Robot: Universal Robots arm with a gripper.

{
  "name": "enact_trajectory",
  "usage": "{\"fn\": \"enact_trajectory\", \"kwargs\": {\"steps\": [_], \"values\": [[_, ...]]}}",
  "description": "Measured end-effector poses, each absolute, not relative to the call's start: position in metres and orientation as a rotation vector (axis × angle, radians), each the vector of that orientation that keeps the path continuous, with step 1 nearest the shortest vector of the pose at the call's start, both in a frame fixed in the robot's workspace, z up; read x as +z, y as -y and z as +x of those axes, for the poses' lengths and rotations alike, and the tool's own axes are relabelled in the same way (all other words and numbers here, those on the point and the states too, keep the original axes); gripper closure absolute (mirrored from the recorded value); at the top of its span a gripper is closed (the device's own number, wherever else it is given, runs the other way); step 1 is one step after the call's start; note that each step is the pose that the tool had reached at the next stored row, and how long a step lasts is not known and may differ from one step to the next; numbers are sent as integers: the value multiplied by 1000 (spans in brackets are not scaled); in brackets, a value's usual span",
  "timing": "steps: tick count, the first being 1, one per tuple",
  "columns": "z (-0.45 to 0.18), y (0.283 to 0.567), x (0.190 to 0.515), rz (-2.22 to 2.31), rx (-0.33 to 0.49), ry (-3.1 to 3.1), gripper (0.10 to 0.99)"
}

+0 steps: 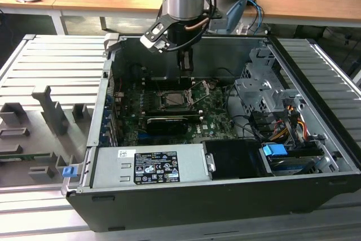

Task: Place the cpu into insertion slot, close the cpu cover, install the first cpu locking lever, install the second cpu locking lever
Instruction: 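Close the cpu cover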

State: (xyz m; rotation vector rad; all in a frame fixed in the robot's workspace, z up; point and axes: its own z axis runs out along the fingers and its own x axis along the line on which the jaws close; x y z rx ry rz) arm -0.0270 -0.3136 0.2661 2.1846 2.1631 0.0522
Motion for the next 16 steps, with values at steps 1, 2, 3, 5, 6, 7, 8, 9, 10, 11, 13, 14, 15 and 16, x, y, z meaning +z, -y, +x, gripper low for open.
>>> {"fn": "enact_trajectory", "kwargs": {"steps": [1,2,3,5,6,7,8,9,10,11,13,14,15,16], "values": [[-27,314,266,2185,52,-2163,980],[-25,314,266,2185,52,-2163,980],[-23,314,266,2185,52,-2163,980],[-17,314,266,2185,52,-2163,980],[-15,314,266,2185,52,-2163,980],[-13,314,266,2185,52,-2163,980],[-12,314,266,2185,51,-2164,980],[-12,314,266,2185,51,-2163,980],[-11,314,266,2185,51,-2163,980],[-10,314,266,2185,51,-2163,980],[-7,314,266,2185,51,-2163,980],[-6,314,266,2185,51,-2163,980],[-5,314,266,2185,51,-2163,980],[-4,314,266,2185,51,-2163,980]]}}
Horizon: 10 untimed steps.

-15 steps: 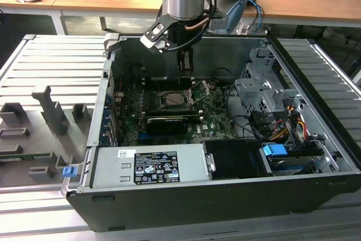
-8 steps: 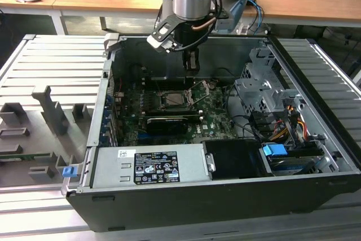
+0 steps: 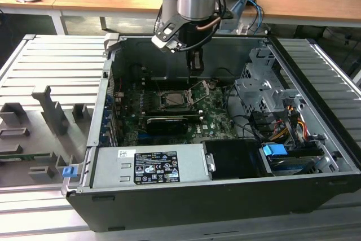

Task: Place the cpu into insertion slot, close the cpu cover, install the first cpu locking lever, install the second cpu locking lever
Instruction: 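Close the cpu cover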

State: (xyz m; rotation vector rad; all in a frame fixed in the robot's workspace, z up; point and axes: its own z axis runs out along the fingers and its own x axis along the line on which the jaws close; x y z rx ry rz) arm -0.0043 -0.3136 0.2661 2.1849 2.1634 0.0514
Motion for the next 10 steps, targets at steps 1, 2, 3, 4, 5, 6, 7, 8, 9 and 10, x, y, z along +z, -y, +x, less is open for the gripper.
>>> {"fn": "enact_trajectory", "kwargs": {"steps": [1,2,3,4,5,6,7,8,9,10], "values": [[-3,314,266,2185,52,-2163,980],[-2,314,266,2185,51,-2163,980],[-1,314,266,2185,51,-2163,980],[0,314,266,2185,52,-2163,980],[1,314,266,2185,52,-2163,980],[2,314,266,2185,51,-2163,980],[3,314,266,2185,51,-2163,980],[5,314,266,2185,51,-2163,980],[6,314,266,2185,51,-2163,980],[8,314,266,2185,51,-2163,980]]}}
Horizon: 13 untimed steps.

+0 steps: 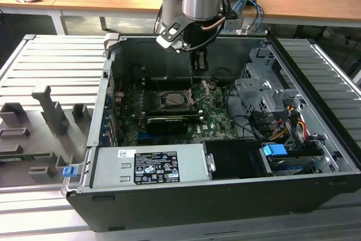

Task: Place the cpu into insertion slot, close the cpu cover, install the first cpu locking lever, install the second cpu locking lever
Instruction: 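Close the cpu cover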

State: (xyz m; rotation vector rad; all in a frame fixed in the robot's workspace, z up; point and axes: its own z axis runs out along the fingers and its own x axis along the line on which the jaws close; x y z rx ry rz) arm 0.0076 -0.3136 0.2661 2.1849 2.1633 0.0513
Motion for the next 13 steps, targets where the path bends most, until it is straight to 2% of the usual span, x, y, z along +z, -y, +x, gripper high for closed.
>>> {"fn": "enact_trajectory", "kwargs": {"steps": [13], "values": [[26,314,265,2185,51,-2163,980]]}}
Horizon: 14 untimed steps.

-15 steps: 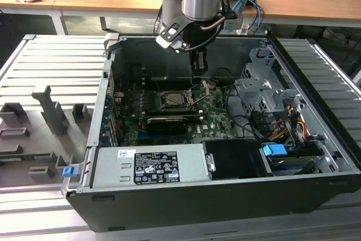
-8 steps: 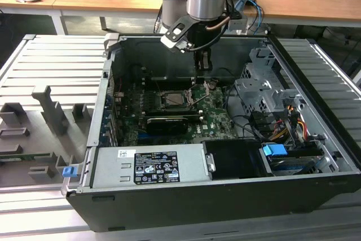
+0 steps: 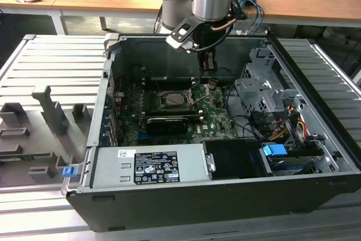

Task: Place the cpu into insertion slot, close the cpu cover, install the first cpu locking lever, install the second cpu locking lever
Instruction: 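Close the cpu cover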

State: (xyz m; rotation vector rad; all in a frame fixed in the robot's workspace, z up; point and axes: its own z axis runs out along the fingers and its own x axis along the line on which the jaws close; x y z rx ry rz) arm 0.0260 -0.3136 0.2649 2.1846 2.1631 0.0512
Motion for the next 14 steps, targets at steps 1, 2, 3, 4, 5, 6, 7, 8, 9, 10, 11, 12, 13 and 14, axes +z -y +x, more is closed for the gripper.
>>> {"fn": "enact_trajectory", "kwargs": {"steps": [1,2,3,4,5,6,7,8,9,10,11,12,13,14], "values": [[27,314,264,2184,51,-2163,980],[30,313,262,2182,51,-2166,980],[34,313,261,2180,50,-2168,980],[37,313,260,2180,50,-2168,980],[42,313,259,2181,48,-2170,980],[44,313,258,2181,47,-2170,980],[49,313,258,2182,44,-2172,980],[51,313,257,2182,43,-2172,980],[54,313,257,2183,43,-2172,980],[58,313,257,2183,44,-2172,980],[60,313,257,2183,44,-2172,980],[61,313,256,2183,43,-2172,980],[62,312,255,2183,43,-2172,980],[62,312,253,2183,43,-2172,980]]}}
